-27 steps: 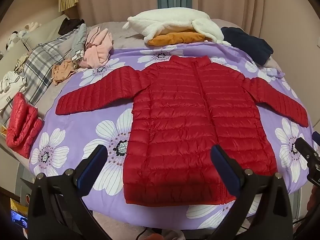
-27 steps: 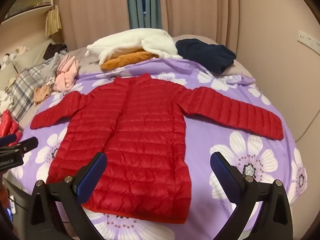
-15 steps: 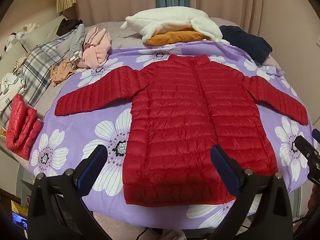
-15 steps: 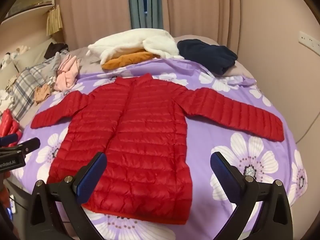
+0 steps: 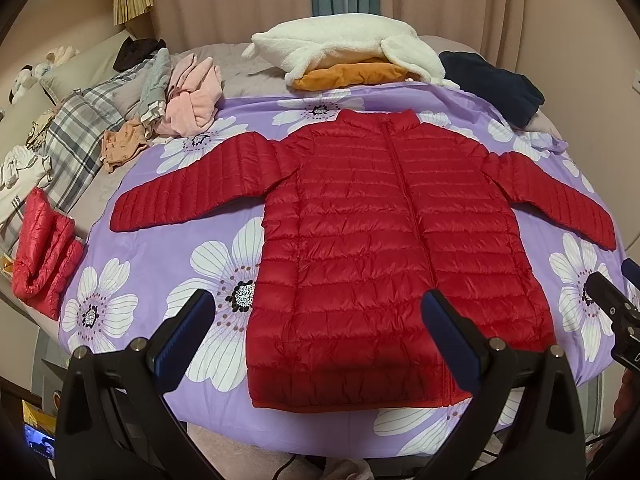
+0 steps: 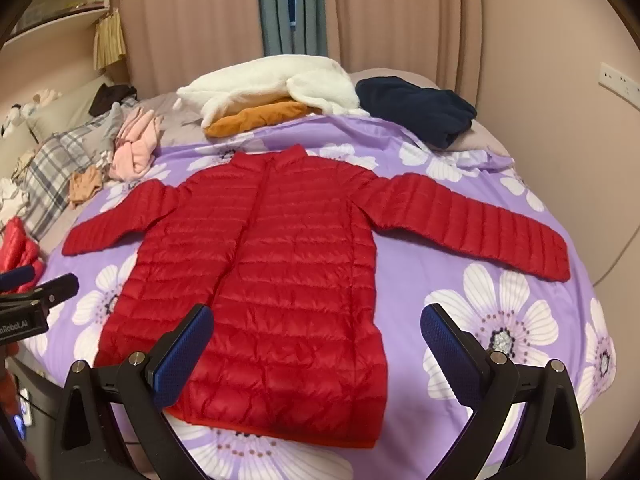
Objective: Fold large clothes
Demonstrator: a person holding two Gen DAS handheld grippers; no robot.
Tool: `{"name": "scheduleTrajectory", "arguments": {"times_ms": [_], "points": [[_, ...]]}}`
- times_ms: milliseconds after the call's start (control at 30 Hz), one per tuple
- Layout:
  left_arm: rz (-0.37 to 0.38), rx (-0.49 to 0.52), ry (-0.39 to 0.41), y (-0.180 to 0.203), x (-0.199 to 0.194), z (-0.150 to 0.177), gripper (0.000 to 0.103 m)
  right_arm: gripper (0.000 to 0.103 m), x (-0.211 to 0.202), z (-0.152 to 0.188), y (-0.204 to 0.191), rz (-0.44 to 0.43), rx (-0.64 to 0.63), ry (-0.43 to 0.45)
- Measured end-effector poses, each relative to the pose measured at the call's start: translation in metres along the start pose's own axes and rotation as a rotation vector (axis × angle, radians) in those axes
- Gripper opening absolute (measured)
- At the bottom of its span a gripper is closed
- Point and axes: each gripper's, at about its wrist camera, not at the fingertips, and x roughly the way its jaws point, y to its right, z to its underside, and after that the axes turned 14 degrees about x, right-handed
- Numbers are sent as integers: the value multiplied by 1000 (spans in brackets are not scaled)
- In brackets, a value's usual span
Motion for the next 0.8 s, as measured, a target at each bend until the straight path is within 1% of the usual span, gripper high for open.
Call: {"name": "scheduleTrajectory", "arguments": {"times_ms": [800], "points": [[10, -3, 6, -5, 1, 4, 103, 102, 0, 1, -1, -6, 2, -4]]}}
